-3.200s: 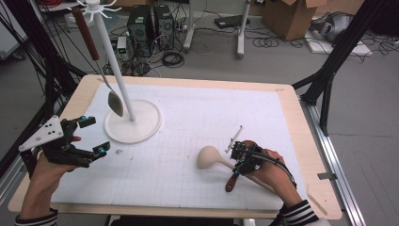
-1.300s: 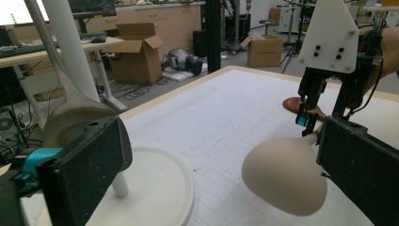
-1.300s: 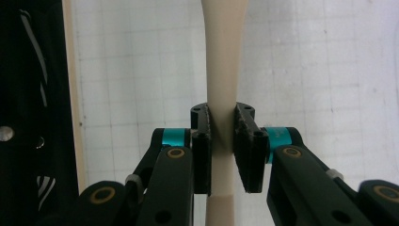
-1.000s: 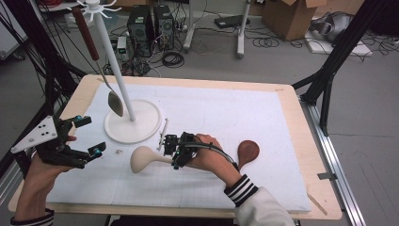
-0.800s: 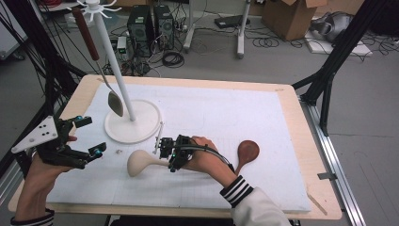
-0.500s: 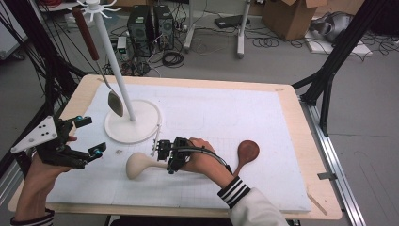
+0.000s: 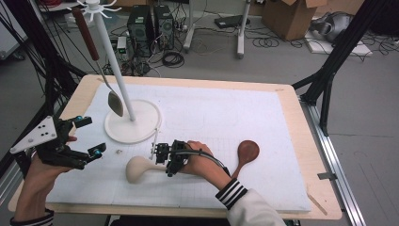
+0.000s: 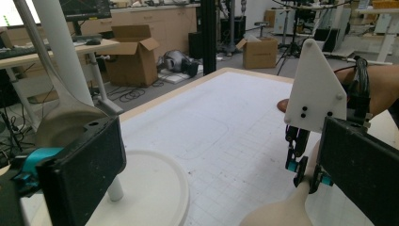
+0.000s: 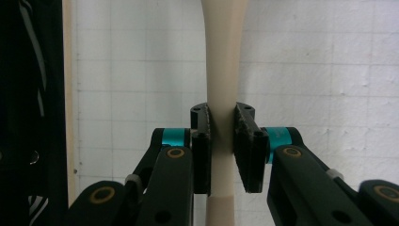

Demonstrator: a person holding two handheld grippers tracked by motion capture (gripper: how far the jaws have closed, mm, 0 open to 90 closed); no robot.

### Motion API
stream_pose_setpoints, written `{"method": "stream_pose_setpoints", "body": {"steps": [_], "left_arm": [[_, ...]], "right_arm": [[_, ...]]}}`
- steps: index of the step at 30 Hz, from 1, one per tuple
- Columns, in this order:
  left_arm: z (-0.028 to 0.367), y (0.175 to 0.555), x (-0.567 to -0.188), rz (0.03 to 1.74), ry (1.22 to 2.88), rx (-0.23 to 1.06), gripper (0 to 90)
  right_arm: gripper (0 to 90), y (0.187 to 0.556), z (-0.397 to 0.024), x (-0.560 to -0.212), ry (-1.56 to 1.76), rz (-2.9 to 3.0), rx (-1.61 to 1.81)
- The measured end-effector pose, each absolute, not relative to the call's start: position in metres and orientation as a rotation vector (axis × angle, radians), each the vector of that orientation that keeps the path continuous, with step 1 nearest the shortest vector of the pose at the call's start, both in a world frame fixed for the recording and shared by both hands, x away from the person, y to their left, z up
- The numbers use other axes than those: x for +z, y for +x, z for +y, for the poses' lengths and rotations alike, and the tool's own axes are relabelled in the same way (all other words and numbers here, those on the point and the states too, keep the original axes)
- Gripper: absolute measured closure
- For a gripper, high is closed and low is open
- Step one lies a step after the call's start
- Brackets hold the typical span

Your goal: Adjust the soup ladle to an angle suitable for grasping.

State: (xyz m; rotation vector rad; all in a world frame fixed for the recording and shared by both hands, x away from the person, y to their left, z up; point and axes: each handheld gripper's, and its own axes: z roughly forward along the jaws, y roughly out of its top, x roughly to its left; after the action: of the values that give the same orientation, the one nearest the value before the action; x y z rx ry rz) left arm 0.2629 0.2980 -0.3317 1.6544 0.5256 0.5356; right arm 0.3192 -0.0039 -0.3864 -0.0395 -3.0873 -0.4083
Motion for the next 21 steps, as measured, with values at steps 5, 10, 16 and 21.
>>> {"method": "stream_pose_setpoints", "body": {"steps": [5,10,16,21], "left_arm": [[0.2983,0.2634,-0.3323,0.53,1.656,0.535,1.7],[0.2982,0.2634,-0.3323,0.528,1.657,0.535,1.7],[0.2974,0.2635,-0.3326,0.528,1.659,0.534,1.7],[0.2973,0.264,-0.3332,0.527,1.663,0.533,1.7]], "right_arm": [[78.2,0.3183,-0.0022,-0.3901,-0.015,-3.08,-0.398],[77.9,0.3188,-0.0028,-0.393,-0.004,-3.067,-0.412],[71.6,0.3187,-0.004,-0.3908,0.027,-3.068,-0.467],[65.9,0.319,-0.0075,-0.3875,0.048,-3.06,-0.531]]}}
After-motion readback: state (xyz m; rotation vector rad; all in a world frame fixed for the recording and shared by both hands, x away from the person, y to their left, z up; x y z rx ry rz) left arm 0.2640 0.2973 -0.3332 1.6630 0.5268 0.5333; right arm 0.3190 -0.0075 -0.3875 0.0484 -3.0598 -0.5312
